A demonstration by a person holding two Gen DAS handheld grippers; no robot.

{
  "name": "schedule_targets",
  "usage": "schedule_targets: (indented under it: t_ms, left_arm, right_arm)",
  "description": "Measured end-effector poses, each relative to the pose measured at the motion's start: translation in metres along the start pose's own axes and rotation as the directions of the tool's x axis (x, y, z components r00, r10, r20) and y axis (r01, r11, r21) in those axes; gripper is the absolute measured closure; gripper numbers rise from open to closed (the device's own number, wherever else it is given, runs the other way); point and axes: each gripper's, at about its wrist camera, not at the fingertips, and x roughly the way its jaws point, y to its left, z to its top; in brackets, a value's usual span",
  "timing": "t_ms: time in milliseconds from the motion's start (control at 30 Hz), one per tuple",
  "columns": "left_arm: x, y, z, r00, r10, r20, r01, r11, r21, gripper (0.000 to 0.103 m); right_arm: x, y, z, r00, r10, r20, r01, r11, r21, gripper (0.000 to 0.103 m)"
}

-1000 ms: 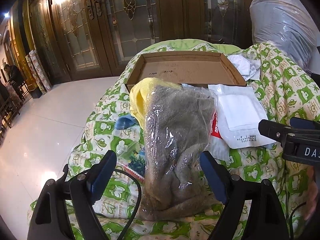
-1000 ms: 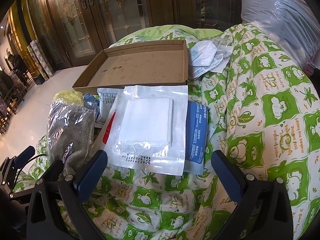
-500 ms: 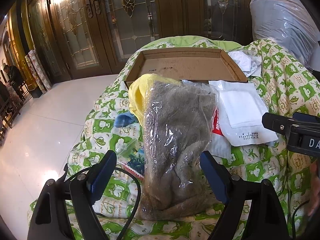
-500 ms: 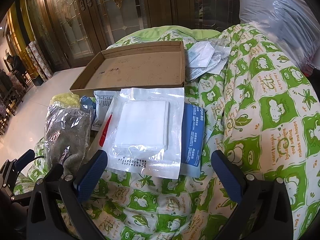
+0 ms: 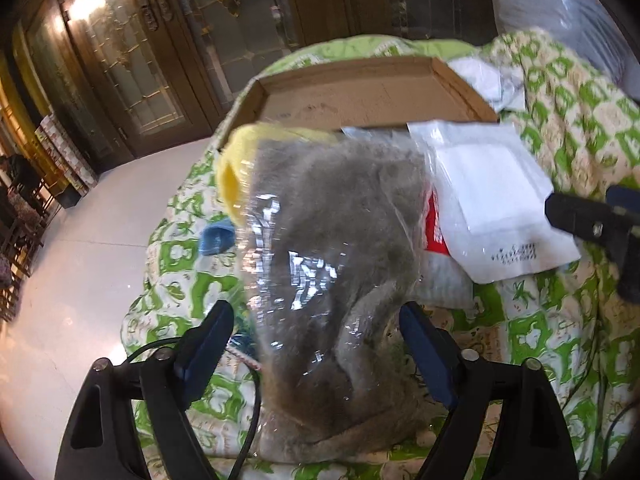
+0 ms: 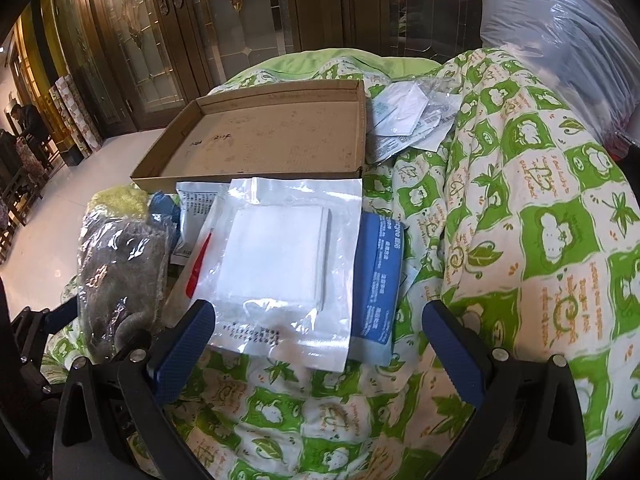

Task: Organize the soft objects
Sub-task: 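Grasp the bagged grey item with the left gripper while the right gripper grasps the white gauze packet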

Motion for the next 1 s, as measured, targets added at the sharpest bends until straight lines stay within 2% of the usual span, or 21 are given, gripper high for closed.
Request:
schedule_targets:
  t_ms: [33,67,167,233,367,467,567,600,667,733,800,900,1000]
  left_arm:
    - [0.002,-0.001,0.0,1.0,-0.014,-0.011,0.014,1.0,0.006,0.048]
    - [0.005,-0.001,0.001,0.999,-0.028,-0.021,0.028,1.0,0.007,0.056]
    - [0.006,0.002,0.001,0.997,-0.069,-0.017,0.069,0.998,-0.013,0.069]
    - [0.001,0.006,-0.001,0.995,-0.095,0.011,0.095,0.995,-0.035,0.074]
    - [-0.01,0.016,-0.004,0.989,-0.131,0.064,0.136,0.986,-0.094,0.074]
    - [-0.013,0.023,-0.007,0.986,-0.15,0.071,0.158,0.979,-0.128,0.074]
    - [-0.015,0.027,-0.007,0.985,-0.157,0.078,0.167,0.975,-0.147,0.074]
    - [-0.015,0.027,-0.008,0.984,-0.157,0.079,0.167,0.974,-0.15,0.074]
    - [-0.015,0.026,-0.008,0.985,-0.157,0.077,0.167,0.974,-0.154,0.074]
    - [-0.015,0.028,-0.009,0.985,-0.156,0.074,0.166,0.974,-0.154,0.074]
    - [-0.014,0.027,-0.008,0.986,-0.154,0.072,0.163,0.975,-0.151,0.074]
    - [-0.012,0.027,-0.008,0.986,-0.152,0.067,0.16,0.976,-0.148,0.074]
    - [-0.011,0.026,-0.006,0.986,-0.151,0.064,0.159,0.976,-0.147,0.074]
  right_arm:
    - [0.003,0.0,0.002,1.0,0.002,-0.01,-0.002,1.0,-0.007,0.0]
    - [0.005,0.001,0.004,1.0,0.008,-0.02,-0.008,1.0,-0.014,0.0]
    - [0.015,0.009,0.011,0.998,0.031,-0.057,-0.034,0.998,-0.055,0.0]
    - [0.024,0.015,0.016,0.997,0.03,-0.072,-0.035,0.997,-0.075,0.0]
    - [0.044,0.022,0.025,0.991,0.052,-0.126,-0.06,0.996,-0.062,0.0]
    - [0.06,0.026,0.029,0.984,0.063,-0.165,-0.073,0.996,-0.054,0.0]
    - [0.07,0.028,0.028,0.982,0.046,-0.184,-0.058,0.996,-0.062,0.01]
    - [0.069,0.029,0.027,0.984,0.036,-0.176,-0.05,0.996,-0.078,0.017]
    - [0.063,0.028,0.025,0.988,0.043,-0.151,-0.057,0.995,-0.088,0.035]
    - [0.056,0.025,0.027,0.99,0.058,-0.132,-0.069,0.995,-0.076,0.06]
    - [0.053,0.02,0.03,0.984,0.111,-0.136,-0.119,0.991,-0.054,0.077]
    - [0.056,0.011,0.03,0.956,0.228,-0.182,-0.228,0.973,0.025,0.085]
    - [0.059,0.006,0.027,0.931,0.305,-0.2,-0.295,0.952,0.08,0.089]
